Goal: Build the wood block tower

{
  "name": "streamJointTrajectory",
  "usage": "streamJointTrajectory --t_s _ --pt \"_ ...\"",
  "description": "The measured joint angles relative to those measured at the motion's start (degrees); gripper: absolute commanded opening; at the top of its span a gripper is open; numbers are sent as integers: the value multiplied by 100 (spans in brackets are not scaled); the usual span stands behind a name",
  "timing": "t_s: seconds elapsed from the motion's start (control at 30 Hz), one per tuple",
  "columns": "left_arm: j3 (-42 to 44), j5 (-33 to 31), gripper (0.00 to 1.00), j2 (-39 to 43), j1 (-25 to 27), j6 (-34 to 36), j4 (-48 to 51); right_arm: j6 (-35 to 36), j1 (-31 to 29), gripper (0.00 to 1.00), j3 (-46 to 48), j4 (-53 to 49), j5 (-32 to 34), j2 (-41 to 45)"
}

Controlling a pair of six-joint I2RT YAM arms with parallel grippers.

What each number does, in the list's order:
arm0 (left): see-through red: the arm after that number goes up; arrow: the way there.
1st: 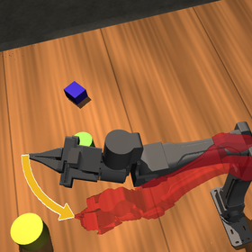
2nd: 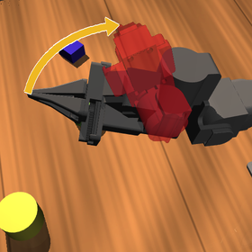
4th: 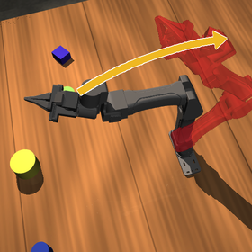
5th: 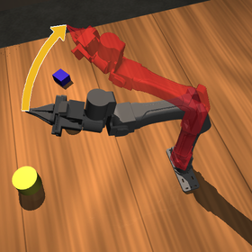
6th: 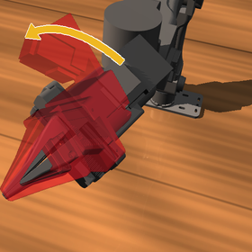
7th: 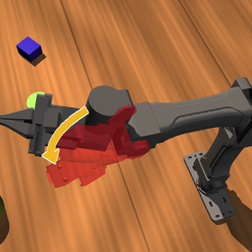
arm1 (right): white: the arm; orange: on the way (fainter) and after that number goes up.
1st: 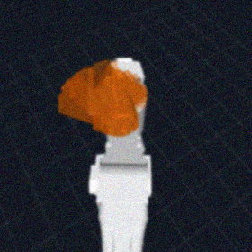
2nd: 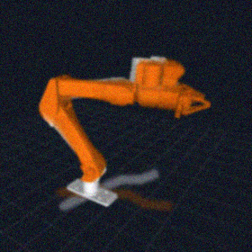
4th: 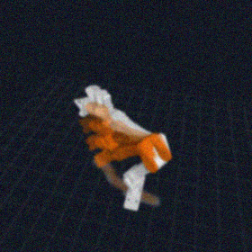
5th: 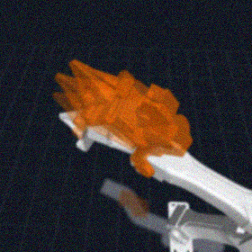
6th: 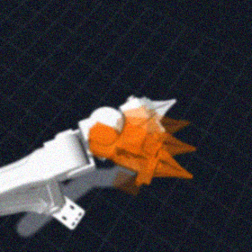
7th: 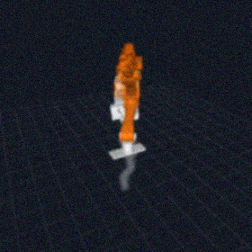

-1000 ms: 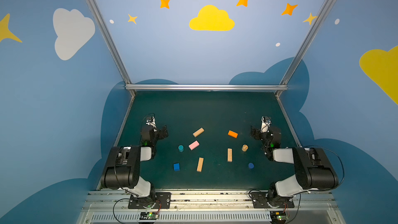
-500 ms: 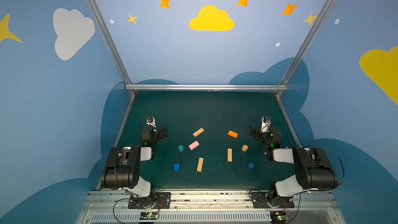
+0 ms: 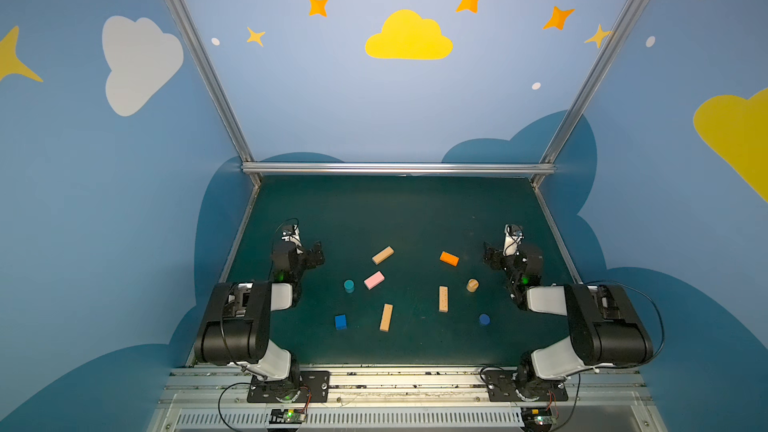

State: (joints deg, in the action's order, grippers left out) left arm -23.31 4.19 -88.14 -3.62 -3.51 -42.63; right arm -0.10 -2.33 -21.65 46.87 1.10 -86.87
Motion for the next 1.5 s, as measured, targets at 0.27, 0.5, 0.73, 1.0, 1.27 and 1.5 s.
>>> streamJointTrajectory --t_s 0.27,0.5,0.73,1.0,1.27,1.5 --pt "-566 -20 96 210 0 -26 1060 -42 0 93 -356 -911 42 214" --pt "-1550 90 92 1281 105 -509 2540 -254 -166 92 -1403 -2800 -9 1351" --pt "-1770 227 88 1843 822 -1147 3781 -409 -970 91 -1967 -4535 -35 1832" --pt "-2302 382 82 1862 1694 -1882 4885 -614 -2092 91 -2625 -5777 -79 1768" --pt "-2330 138 82 2142 2059 -2227 5908 -649 -2959 91 -3467 -6190 -245 844" --pt "-2059 -514 82 3375 2057 -2645 6378 -391 -3589 92 -4868 -6721 -525 -474"
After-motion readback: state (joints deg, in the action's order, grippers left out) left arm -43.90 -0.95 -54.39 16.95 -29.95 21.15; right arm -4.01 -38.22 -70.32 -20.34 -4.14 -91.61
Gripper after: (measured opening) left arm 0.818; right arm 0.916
